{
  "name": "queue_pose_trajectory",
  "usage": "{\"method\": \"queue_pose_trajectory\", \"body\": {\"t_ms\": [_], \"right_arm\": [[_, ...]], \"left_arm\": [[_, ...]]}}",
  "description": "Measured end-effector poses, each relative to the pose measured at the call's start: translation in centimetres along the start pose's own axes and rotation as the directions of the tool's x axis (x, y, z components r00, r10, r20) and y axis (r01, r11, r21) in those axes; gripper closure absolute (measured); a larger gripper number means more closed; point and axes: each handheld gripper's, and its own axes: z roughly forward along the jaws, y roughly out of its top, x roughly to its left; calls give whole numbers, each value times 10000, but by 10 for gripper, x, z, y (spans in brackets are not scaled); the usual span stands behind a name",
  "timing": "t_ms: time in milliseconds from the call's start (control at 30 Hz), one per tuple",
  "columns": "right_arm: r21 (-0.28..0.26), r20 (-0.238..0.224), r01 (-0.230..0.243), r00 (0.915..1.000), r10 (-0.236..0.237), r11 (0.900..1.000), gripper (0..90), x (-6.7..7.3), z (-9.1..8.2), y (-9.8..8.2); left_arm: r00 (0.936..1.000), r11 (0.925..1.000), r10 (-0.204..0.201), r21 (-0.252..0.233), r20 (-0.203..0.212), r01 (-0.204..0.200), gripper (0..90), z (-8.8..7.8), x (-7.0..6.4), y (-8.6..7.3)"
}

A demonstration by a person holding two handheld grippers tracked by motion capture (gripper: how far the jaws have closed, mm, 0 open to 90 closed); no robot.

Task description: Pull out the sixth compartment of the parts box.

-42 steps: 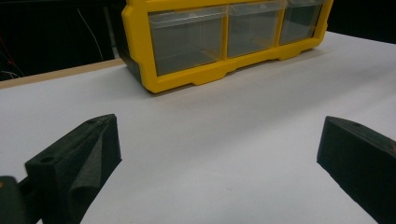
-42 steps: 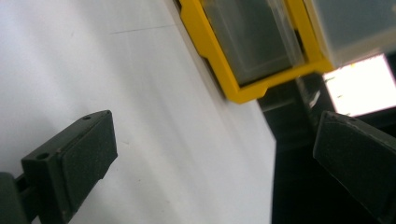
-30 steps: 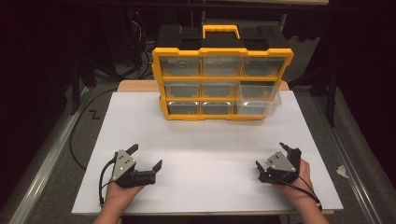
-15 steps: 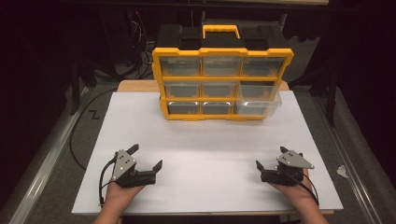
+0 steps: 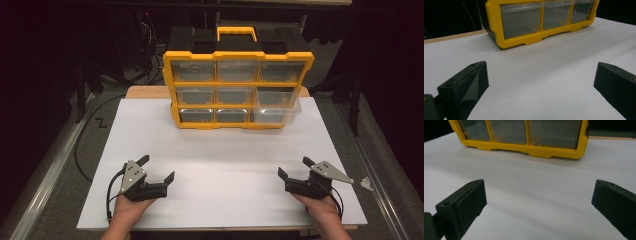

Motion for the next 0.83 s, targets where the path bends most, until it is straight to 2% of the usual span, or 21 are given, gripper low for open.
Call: {"method": "queue_pose_trajectory", "body": {"t_ms": [100,367,600,833], "right_arm": [[-174,-46,-226,9997,225,9996,12,-3,1,-1],[-237,15,398,9992,-397,9989,12,0,3,-2],[-266,-1,1001,9950,-1002,9946,12,6,3,-1],[-147,55,1214,9926,-1213,9925,13,8,4,-2]], "left_arm": [[9999,10000,-100,-2,-49,99,5,0,1,0],[9997,9998,-189,24,-159,189,5,0,2,-1],[9998,9999,-140,15,-108,140,5,0,2,-1],[9999,9999,-107,-4,-76,107,5,0,1,-1]]}}
